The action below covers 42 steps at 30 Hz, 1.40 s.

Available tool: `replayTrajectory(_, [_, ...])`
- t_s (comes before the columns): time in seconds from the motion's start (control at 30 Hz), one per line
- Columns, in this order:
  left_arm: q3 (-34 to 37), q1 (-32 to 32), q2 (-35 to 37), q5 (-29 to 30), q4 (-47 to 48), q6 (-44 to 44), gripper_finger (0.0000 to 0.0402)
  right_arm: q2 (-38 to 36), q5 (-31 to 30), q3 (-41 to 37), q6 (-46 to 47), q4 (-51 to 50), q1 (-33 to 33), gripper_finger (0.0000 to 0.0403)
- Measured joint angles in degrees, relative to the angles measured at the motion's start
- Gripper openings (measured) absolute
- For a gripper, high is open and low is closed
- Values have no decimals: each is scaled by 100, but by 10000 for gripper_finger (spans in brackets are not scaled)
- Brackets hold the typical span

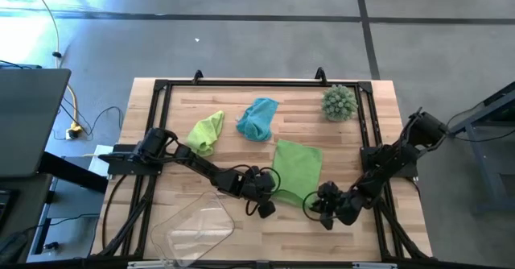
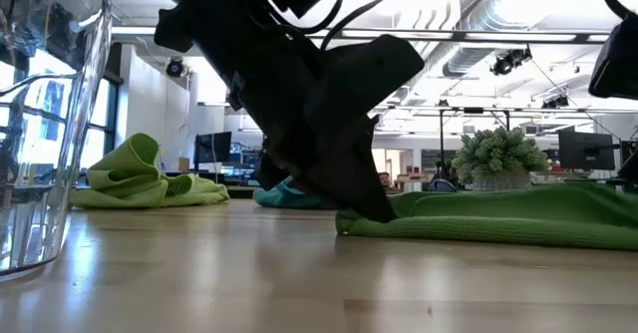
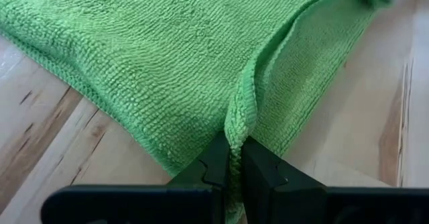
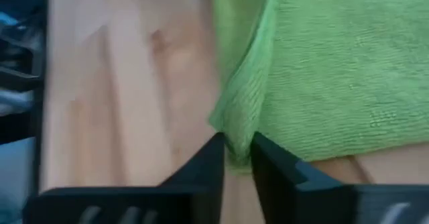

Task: Roll microfiber towels into tight, uniform cylinder then place into a basket
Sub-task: Roll the green microfiber cloth

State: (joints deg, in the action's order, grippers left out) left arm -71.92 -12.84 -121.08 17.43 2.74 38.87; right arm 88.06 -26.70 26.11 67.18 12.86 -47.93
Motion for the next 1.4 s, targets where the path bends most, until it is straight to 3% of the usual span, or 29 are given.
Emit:
replayTrajectory(0.17, [0,0,0,-7,7,0,16,-604,707,0,18,-120,69,120])
replayTrajectory(0.3, [0,0,-2,-11,2,-1,16,-795,290,5,-625,284,17,123])
replayTrajectory(0.47, [0,0,-2,-15,0,0,16,-508,-535,7,-1659,674,163,123])
replayTrajectory(0.67, [2,-2,-4,-23,-2,-3,16,2,32,7,-1471,667,608,124])
replayTrajectory(0.93, [4,-51,-9,-9,-9,-186,20,128,118,7,-1816,641,594,129])
replayTrajectory(1.13, [9,-166,-13,120,-3,-372,61,123,470,12,-1419,44,579,136])
replayTrajectory(1.4, [22,-229,435,76,283,-1413,128,113,551,22,-1368,-74,570,136])
